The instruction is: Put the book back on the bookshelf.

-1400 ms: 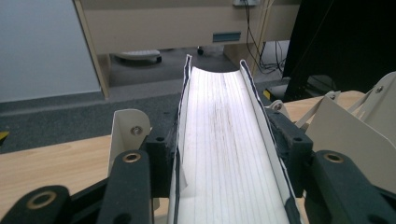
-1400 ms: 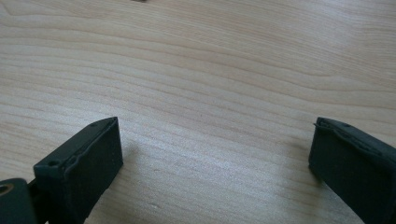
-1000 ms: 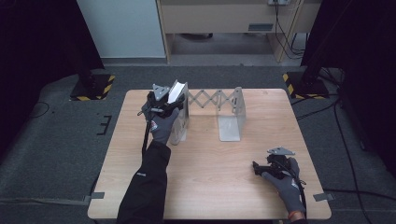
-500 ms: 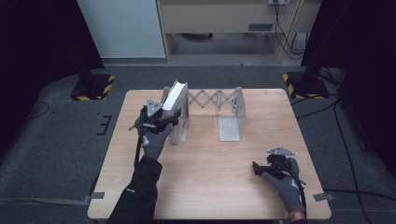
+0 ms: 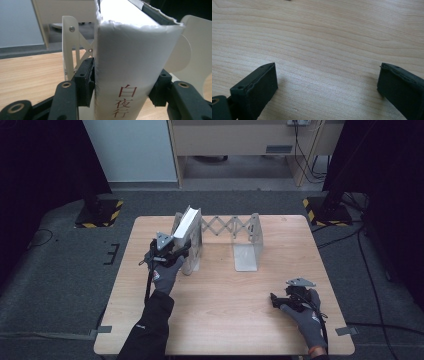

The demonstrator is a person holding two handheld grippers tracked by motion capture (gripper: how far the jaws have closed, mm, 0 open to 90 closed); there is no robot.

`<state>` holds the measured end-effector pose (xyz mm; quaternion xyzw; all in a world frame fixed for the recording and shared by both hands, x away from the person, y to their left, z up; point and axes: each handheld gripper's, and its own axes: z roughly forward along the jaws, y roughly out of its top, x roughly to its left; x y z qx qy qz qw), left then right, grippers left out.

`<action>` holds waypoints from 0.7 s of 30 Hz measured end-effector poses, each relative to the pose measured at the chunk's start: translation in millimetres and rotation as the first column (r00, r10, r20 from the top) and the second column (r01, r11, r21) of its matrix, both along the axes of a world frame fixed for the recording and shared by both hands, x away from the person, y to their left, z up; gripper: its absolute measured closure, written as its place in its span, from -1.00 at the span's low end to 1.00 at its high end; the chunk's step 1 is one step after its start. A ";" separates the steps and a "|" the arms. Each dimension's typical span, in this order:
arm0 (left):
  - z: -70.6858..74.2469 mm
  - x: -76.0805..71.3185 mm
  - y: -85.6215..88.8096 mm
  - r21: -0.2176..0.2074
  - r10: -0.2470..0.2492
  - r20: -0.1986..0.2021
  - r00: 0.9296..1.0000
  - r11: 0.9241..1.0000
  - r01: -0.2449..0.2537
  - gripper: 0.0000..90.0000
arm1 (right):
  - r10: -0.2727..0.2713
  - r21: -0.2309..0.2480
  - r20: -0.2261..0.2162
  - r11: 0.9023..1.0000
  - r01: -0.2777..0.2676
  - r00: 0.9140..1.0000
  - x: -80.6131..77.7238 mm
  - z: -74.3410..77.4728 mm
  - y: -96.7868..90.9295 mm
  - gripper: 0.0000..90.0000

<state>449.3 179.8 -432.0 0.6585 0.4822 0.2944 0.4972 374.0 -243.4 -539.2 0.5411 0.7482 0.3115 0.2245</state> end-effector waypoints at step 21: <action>-24.1 -11.7 5.2 0.023 -0.092 -0.048 0.995 0.995 0.093 0.00 | 0.000 0.000 0.000 1.000 0.000 1.000 0.0 0.0 0.0 -0.93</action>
